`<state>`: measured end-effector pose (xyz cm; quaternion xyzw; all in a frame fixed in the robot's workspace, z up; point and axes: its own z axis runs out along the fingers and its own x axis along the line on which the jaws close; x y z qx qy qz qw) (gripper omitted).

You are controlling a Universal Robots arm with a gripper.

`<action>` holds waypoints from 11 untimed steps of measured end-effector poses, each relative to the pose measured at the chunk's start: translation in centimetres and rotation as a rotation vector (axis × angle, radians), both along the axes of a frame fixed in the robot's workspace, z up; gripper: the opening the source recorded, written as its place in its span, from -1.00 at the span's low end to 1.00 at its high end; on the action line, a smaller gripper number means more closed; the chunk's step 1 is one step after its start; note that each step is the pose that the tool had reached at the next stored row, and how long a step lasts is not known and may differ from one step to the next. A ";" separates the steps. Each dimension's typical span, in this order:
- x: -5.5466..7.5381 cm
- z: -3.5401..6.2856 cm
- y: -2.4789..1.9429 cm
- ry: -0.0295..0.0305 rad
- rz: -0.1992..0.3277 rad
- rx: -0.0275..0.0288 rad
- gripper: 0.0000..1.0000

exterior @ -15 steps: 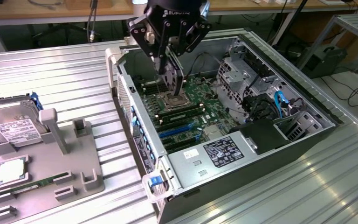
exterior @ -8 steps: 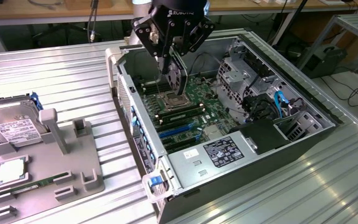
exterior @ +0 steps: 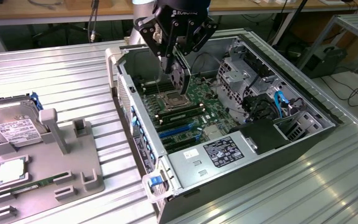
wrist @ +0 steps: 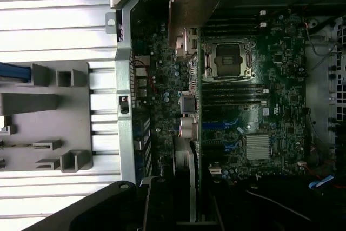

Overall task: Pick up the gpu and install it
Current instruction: 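Pick up the gpu and move the gpu toward the slot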

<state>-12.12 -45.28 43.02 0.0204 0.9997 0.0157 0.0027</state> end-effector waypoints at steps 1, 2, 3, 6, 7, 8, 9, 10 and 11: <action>0.1 0.00 0.00 0.0000 0.000 0.0000 -0.44; 0.2 -0.01 0.00 0.0000 0.000 0.0001 -0.44; 0.3 -0.01 0.00 0.0001 0.000 0.0000 -0.44; 0.6 -0.03 0.00 0.0000 0.000 0.0000 -0.44; 0.6 -0.03 0.00 0.0000 0.000 0.0000 -0.44; 0.8 -0.04 0.00 0.0000 0.000 0.0001 -0.44; 0.8 -0.04 0.00 0.0000 0.000 0.0000 -0.44; 0.9 -0.04 0.00 0.0000 0.000 0.0000 -0.44; 1.0 -0.05 0.00 0.0000 0.000 0.0000 -0.44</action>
